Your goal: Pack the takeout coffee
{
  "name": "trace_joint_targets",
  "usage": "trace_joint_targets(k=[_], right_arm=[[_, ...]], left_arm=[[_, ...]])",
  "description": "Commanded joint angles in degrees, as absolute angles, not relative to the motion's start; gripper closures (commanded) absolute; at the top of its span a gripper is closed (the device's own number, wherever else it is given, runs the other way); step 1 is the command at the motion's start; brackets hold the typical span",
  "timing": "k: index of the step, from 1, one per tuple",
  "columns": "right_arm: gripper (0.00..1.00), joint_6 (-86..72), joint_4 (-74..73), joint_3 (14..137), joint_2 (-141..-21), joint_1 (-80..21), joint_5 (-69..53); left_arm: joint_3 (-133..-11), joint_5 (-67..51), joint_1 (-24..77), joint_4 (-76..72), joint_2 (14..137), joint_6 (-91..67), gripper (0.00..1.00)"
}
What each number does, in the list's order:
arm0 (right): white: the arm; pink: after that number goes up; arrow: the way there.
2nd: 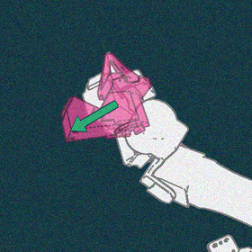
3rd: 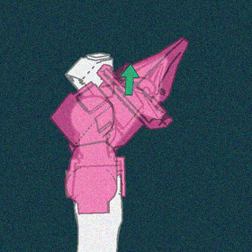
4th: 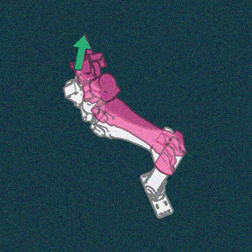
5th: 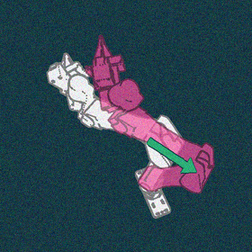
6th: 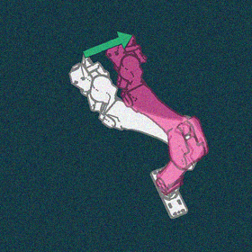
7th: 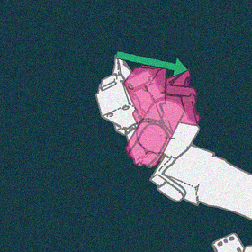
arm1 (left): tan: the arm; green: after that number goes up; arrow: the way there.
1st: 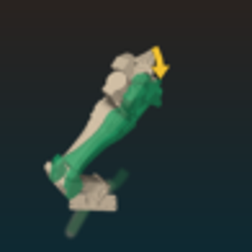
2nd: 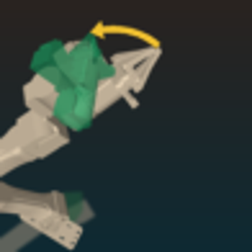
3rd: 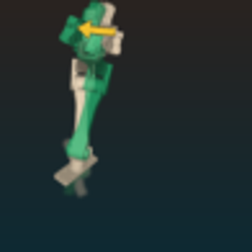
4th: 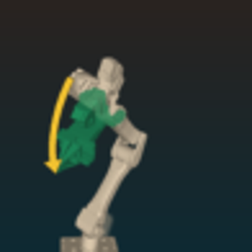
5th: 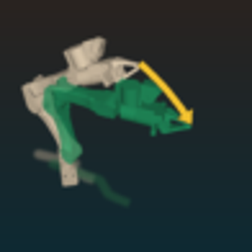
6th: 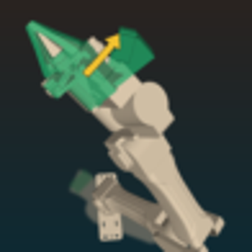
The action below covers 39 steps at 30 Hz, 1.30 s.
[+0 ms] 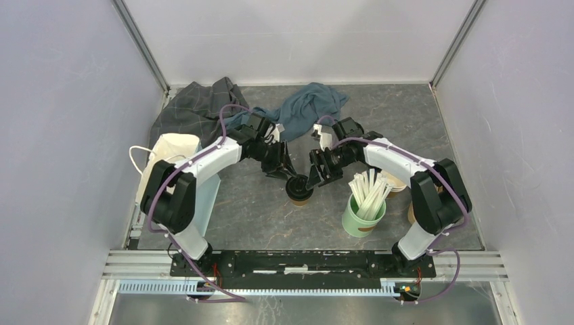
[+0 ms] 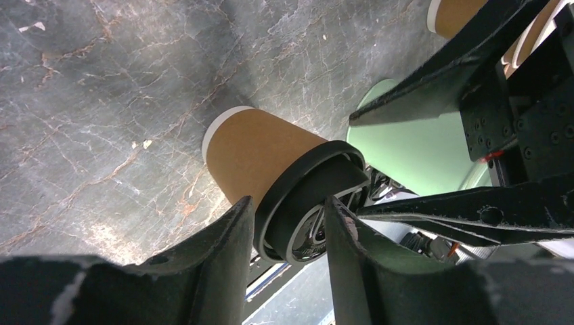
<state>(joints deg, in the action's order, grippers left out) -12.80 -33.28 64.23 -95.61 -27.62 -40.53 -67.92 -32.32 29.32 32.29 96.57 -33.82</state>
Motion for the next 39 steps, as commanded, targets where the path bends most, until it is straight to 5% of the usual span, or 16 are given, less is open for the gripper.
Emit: trace_joint_targets(k=[1,15,19,26,30,39], right_arm=[[0.32,-13.63,-30.48,63.76,-95.04,-29.31,-41.52],[0.45,-11.16,-25.66,73.38,-103.0,-29.3,-40.53],[0.37,-9.29,-27.93,76.39,-105.04,-29.32,-42.06],[0.18,-11.62,-27.55,71.03,-99.11,-26.26,-43.6],[0.15,-11.8,-25.16,66.59,-97.28,-25.49,-46.7],[0.3,-17.03,-18.24,65.98,-100.29,-24.36,-51.11]], left_arm=[[-65.36,-32.62,29.29,31.05,93.04,-32.67,0.53],[-55.78,-32.54,29.27,27.0,85.25,-37.35,0.61],[-54.55,-32.96,29.27,25.87,83.49,-38.39,0.6],[-56.86,-32.75,27.57,26.64,81.85,-39.46,0.35],[-55.62,-35.31,26.55,23.32,81.65,-41.58,0.3],[-54.44,-38.36,26.54,20.8,86.33,-41.83,0.45]])
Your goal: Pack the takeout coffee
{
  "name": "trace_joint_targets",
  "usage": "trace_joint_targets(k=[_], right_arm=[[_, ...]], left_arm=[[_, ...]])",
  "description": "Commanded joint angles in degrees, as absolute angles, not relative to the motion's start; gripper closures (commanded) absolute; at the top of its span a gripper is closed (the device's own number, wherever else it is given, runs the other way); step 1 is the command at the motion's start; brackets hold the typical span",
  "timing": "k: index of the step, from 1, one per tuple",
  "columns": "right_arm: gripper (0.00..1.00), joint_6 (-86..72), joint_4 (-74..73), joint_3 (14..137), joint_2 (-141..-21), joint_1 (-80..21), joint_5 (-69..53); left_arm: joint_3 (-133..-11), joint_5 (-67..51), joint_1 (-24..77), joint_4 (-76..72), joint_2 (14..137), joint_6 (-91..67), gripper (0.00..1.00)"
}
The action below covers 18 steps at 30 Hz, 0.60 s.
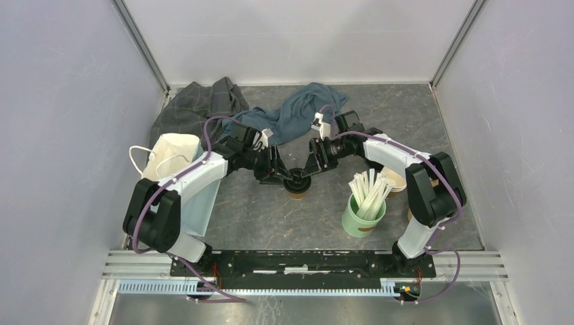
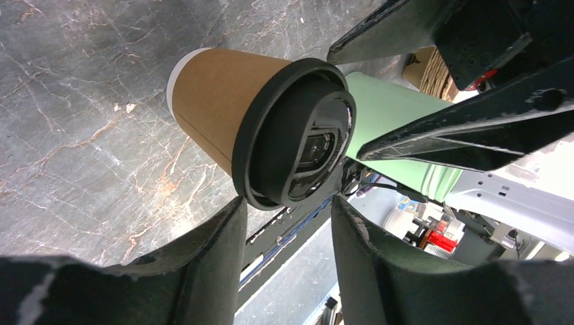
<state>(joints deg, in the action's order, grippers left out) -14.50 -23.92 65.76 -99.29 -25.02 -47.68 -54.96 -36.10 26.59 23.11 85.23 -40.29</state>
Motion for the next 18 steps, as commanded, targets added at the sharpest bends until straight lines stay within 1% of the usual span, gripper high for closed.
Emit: trace_joint_targets(k=[1,5,7,11,15,18], right_arm=[[0.31,-17.31,-17.93,65.92,-100.81,-24.2,-51.3],[0.37,-17.96,-16.37,64.51,-102.65,-23.61,-50.36],[0.43,-17.79,-15.94,63.27,-103.76,-23.32,-49.1],[0.55,-17.18,-16.81,59.37,-105.74,-22.96,-42.4],[0.55,-16.12,-17.83,55.01,-105.86,-22.95,-34.4],[0.56,-16.08,-17.47,52.17,-106.58,-23.04,-31.09]], left_arm=[[-54.22,-38.24,26.54,21.08,86.57,-41.56,0.46],[-53.99,-35.73,26.54,24.07,88.39,-39.55,0.55],[-53.52,-33.73,26.55,25.7,89.44,-39.09,0.59],[-50.8,-28.33,26.54,28.44,91.46,-37.93,0.65],[-47.61,-23.42,26.46,30.03,92.85,-37.24,0.68],[-45.1,-19.44,26.37,30.22,93.46,-36.87,0.68]])
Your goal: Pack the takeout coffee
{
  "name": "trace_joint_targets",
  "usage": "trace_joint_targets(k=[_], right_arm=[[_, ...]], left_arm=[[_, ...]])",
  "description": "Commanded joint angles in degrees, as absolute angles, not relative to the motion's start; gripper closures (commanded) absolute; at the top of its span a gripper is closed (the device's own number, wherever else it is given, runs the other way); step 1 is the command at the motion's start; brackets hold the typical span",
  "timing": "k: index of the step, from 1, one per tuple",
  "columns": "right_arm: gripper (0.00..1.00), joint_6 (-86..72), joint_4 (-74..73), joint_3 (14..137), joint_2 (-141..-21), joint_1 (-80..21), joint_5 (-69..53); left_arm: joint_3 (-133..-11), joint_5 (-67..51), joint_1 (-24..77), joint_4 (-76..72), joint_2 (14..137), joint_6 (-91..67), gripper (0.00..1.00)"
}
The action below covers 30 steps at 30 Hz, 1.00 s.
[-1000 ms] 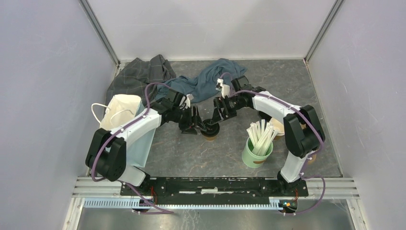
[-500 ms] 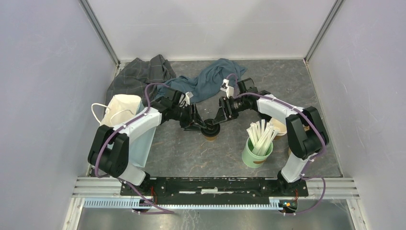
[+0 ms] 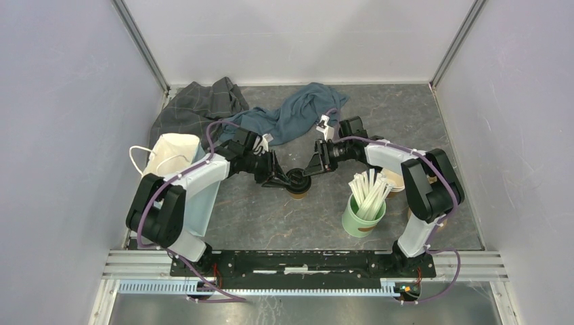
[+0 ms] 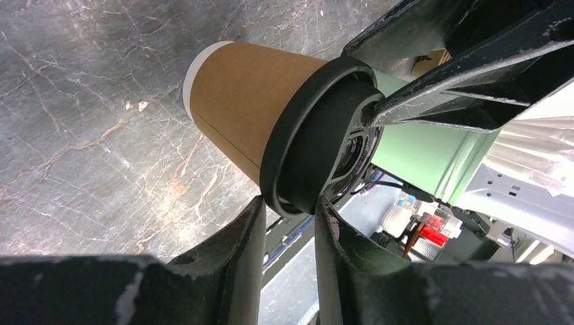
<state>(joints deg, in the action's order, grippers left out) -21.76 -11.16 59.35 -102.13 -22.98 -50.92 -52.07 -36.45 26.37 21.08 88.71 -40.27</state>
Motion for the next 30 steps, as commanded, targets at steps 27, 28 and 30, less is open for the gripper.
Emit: trace_joint_targets(k=[27,28,30], right_arm=[[0.22,-16.93,-20.17,66.03,-101.07,-22.61,-51.85],[0.21,-16.95,-20.02,65.93,-101.17,-22.45,-51.85],[0.2,-17.51,-19.15,65.38,-101.5,-22.5,-52.11]], left_arm=[[-59.68,-42.22,23.11,21.04,90.83,-40.89,0.31],[-59.63,-42.37,23.09,20.82,91.27,-40.67,0.31],[-59.63,-42.97,23.08,20.51,92.83,-40.17,0.31]])
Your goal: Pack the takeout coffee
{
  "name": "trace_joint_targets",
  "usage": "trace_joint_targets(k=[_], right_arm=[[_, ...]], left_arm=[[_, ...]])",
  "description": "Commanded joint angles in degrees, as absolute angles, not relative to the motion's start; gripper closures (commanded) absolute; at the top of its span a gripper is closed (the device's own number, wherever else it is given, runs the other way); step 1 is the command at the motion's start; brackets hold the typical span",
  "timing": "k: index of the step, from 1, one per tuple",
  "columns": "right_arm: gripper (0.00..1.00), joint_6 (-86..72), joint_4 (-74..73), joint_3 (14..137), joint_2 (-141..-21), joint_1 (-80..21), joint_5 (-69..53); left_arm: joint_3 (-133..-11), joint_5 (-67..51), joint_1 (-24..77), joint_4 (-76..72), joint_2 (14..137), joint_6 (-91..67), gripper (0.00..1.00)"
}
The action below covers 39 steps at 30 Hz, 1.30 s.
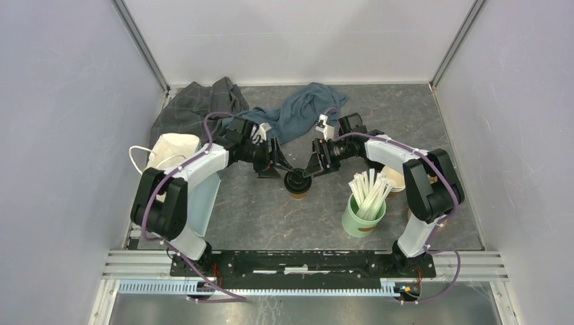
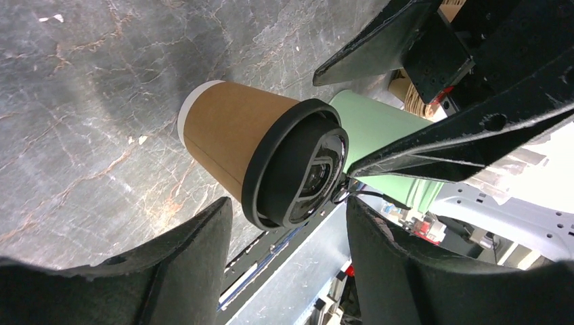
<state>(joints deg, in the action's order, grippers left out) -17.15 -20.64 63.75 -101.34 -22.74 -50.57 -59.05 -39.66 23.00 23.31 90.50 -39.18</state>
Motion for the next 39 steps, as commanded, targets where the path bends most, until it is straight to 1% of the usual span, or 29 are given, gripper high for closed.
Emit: trace_joint_targets(k=[1,3,6,9,12,17,21,23,25,27,29,31,33,34,39], right_arm=[[0.2,-17.94,-18.35,64.96,-101.66,-22.5,-52.4],[0.21,-18.21,-17.34,63.99,-101.92,-22.49,-52.48],[0.28,-18.21,-16.17,62.19,-102.68,-22.49,-52.29],[0.42,-19.06,-13.5,58.89,-103.56,-22.47,-50.86],[0.5,-17.77,-12.82,55.33,-104.81,-22.46,-46.46],[0.52,-15.11,-13.3,49.6,-106.52,-22.5,-36.19],[0.52,-12.81,-16.98,50.84,-105.29,-22.68,-32.86],[0.51,-12.07,-20.16,54.29,-103.62,-23.07,-33.55],[0.46,-11.91,-22.61,58.3,-101.6,-23.59,-35.31],[0.41,-11.48,-25.54,63.02,-100.76,-24.1,-36.32],[0.36,-11.09,-28.15,67.11,-100.59,-24.62,-37.17],[0.32,-11.28,-29.69,69.85,-100.37,-25.08,-37.91],[0.27,-11.34,-30.92,72.2,-99.96,-25.39,-38.15],[0.26,-11.18,-31.85,73.04,-99.68,-25.45,-37.92],[0.11,-9.37,-36.98,78.88,-98.12,-25.44,-33.96]], left_arm=[[-59.75,-43.37,23.1,20.52,93.48,-39.87,0.31],[-59.85,-43.75,23.16,20.19,94.72,-39.36,0.33],[-59.71,-42.12,23.16,21.62,95.89,-38.41,0.4],[-57.43,-39.03,23.08,22.67,96.65,-38.15,0.47],[-53.74,-36.04,23.07,23.07,97.45,-37.95,0.53],[-46.01,-31.68,23.1,21.83,97.46,-37.18,0.6],[-45.22,-29.25,23.09,23.68,97.0,-35.05,0.62],[-47.39,-30.77,23.05,24.5,96.12,-34.56,0.61],[-51.96,-32.98,23.05,24.94,94.71,-34.98,0.58],[-57.02,-34.71,23.11,26.24,94.01,-35.26,0.49],[-61.8,-35.93,23.11,27.65,93.8,-35.62,0.34],[-65.47,-37.21,23.12,28.12,93.55,-35.93,0.27],[-68.68,-38.2,23.07,29.03,93.39,-35.97,0.24],[-70.12,-38.47,23.07,29.67,93.38,-35.83,0.23],[-77.25,-36.14,23.07,36.15,92.24,-33.76,0.2]])
